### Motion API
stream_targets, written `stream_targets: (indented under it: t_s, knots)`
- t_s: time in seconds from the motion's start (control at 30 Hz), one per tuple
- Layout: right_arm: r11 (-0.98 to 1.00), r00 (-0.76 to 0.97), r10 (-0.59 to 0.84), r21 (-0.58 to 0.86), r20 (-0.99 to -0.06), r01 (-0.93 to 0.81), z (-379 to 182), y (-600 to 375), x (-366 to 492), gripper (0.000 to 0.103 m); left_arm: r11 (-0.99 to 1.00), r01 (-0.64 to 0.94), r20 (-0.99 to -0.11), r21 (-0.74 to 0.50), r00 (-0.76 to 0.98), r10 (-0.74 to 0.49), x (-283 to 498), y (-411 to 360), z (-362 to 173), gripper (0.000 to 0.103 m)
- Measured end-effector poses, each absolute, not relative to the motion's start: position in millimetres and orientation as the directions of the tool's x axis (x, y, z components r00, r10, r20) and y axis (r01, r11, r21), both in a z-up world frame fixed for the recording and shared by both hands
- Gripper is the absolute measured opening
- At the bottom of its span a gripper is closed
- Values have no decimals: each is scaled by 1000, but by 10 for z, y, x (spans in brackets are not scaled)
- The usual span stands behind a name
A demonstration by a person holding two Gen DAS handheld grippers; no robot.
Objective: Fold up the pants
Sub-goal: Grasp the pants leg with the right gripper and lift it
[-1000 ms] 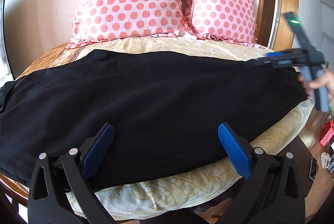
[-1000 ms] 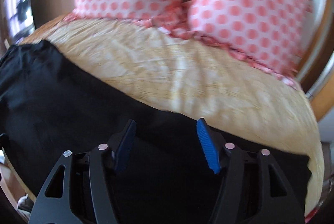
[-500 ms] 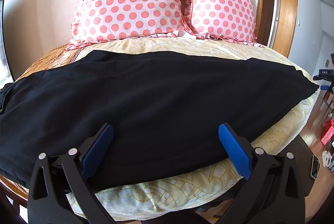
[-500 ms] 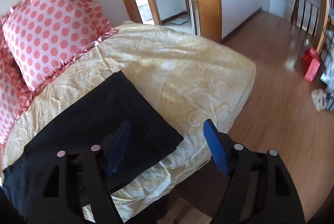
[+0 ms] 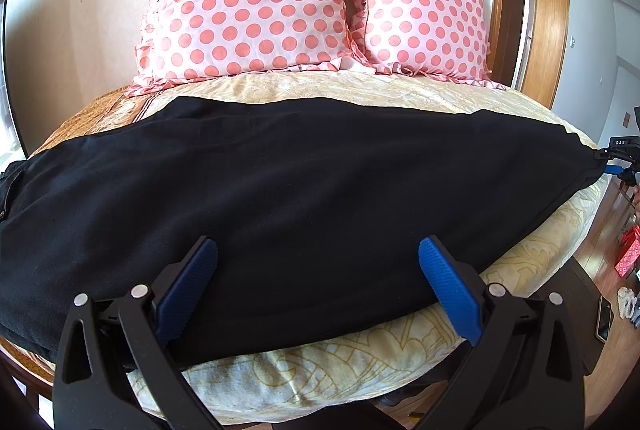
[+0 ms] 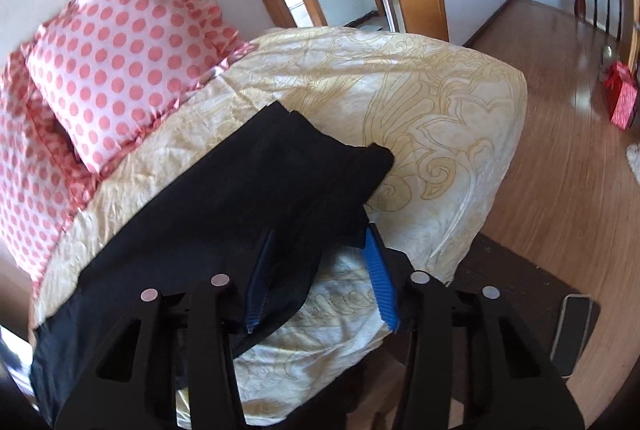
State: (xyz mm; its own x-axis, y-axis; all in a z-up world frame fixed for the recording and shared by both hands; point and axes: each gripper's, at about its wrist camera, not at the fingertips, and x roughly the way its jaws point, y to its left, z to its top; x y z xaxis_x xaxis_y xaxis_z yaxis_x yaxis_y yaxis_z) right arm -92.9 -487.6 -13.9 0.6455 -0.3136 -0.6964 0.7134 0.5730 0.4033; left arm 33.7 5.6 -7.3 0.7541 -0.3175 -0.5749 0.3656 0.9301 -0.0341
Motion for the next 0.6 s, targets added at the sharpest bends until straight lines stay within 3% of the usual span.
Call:
stream_targets:
  t_s: [0.03, 0.17, 0.43, 0.6]
  knots:
    - [565, 656, -310, 421, -688, 709, -165, -4896, -938, 31, 931, 364, -575, -34, 755, -316, 336, 48, -72, 101]
    - [566, 691, -292, 463, -662, 683, -199, -4909, -928, 17, 931, 363, -575, -35, 755, -315, 338, 50, -72, 101]
    - [686, 809, -272, 485, -521, 543, 153, -4624, -733, 14, 932, 362, -576, -34, 755, -314, 340, 51, -70, 101]
    - [792, 899, -160, 491, -408, 363, 560, -4192, -401, 14, 931, 362, -577, -38, 753, -316, 344, 57, -70, 101]
